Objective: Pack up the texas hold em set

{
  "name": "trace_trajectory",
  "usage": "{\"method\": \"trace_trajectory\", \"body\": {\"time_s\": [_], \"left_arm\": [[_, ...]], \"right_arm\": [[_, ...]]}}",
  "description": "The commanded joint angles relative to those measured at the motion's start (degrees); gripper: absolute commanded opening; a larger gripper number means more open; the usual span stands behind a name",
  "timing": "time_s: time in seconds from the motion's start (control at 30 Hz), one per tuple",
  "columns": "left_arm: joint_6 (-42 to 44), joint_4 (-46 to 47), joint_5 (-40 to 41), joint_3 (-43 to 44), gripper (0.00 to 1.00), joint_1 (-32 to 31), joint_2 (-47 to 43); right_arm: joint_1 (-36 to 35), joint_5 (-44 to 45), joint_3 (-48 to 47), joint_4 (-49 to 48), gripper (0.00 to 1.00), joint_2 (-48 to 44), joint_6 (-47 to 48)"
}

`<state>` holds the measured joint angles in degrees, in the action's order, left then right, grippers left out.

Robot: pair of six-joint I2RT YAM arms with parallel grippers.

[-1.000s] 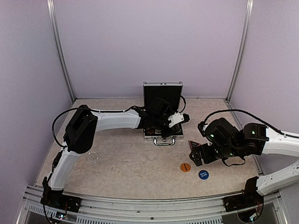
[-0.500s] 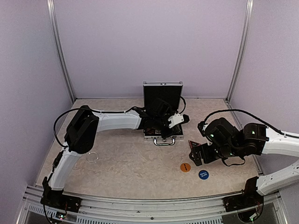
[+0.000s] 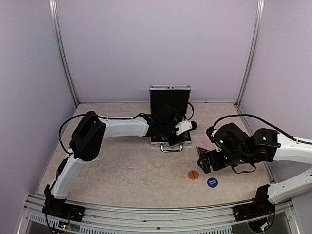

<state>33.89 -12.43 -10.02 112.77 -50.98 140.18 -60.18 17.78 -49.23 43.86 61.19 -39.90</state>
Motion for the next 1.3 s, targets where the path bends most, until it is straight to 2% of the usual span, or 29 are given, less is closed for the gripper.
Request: {"method": "trace_trajectory", "body": {"time_s": [0.0, 0.13, 0.27, 0.37, 0.43, 0.47, 0.63, 0.77, 0.9, 1.07, 1.27], "left_arm": [[-0.98, 3.22, 2.01, 0.23, 0.41, -0.26, 0.18], [-4.02, 8.64, 2.78, -3.62, 0.55, 0.29, -3.20], [-8.57, 10.23, 5.25, -7.01, 0.67, 0.55, -9.59], [-14.45, 8.44, 13.31, -10.20, 0.80, 0.21, -14.44], [-20.90, 5.46, 18.25, -13.50, 0.96, 0.10, -18.66], [-25.01, 3.65, 20.60, -15.28, 0.99, 0.09, -20.88], [-48.38, -9.64, 33.72, -27.45, 0.99, 0.26, -32.19], [-61.61, -24.42, 42.28, -32.84, 0.99, -1.79, -35.86], [-74.97, -35.32, 42.64, -37.99, 0.99, -2.26, -37.91], [-82.64, -34.76, 38.55, -49.40, 0.99, -0.79, -45.62], [-84.62, -22.55, 25.67, -65.87, 0.99, 8.72, -60.90]], "right_arm": [[0.64, 0.04, -1.00, -0.79, 1.00, 0.25, 0.42], [0.58, 0.19, -0.98, -0.91, 1.00, 0.24, 0.41], [0.68, 0.19, -0.70, -1.81, 1.00, 0.87, 1.02], [0.89, 0.72, -1.09, -2.57, 1.00, 2.94, 1.50], [1.24, 0.72, -1.85, -2.99, 1.00, 4.44, 2.23], [1.26, 0.64, -2.28, -3.29, 1.00, 5.04, 2.68], [1.94, -0.03, -3.73, -5.79, 1.00, 6.76, 5.22], [2.99, -1.43, -3.85, -8.21, 1.00, 7.72, 7.43], [3.41, -2.42, -3.69, -10.49, 1.00, 8.65, 9.31], [3.67, -2.79, -2.88, -12.28, 1.00, 8.84, 10.78], [4.44, -3.87, -0.13, -13.53, 1.00, 6.81, 11.76]]}}
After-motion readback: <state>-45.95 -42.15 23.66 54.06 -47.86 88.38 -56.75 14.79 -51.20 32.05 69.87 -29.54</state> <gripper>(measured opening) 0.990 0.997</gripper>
